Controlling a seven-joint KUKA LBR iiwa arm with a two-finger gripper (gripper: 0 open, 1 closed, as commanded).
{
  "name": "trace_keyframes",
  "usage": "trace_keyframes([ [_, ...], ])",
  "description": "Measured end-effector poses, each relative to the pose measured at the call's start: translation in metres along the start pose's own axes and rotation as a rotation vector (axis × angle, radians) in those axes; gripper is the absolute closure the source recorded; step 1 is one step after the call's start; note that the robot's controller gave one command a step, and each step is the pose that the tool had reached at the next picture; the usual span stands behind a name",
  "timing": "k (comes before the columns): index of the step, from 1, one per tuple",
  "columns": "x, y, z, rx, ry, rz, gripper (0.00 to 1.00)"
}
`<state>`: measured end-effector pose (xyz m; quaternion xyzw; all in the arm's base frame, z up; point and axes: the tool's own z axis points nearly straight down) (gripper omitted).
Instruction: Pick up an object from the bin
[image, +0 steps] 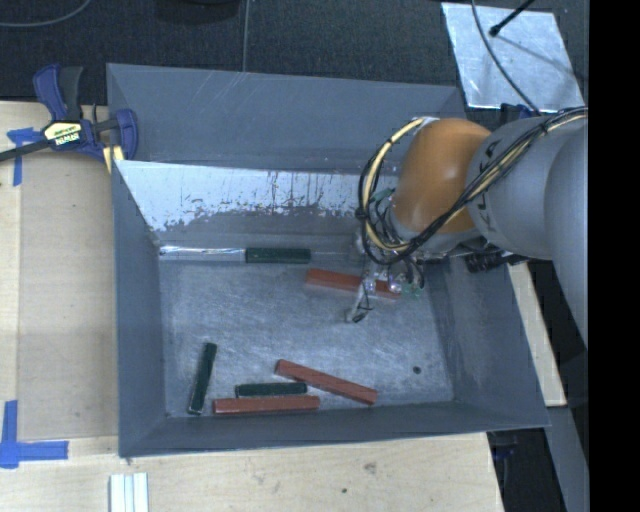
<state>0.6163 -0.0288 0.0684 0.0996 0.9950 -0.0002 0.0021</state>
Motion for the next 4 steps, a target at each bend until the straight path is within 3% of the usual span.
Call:
trace_keyframes([
  [1, -0.001, 0.0, -0.001, 0.0, -0.003, 0.0, 1.0],
  [3, -0.005, 0.0, -0.046, -0.001, -0.004, -0.003, 1.0],
  [4, -0.007, 0.0, -0.1, -0.001, -0.006, -0.004, 1.0],
])
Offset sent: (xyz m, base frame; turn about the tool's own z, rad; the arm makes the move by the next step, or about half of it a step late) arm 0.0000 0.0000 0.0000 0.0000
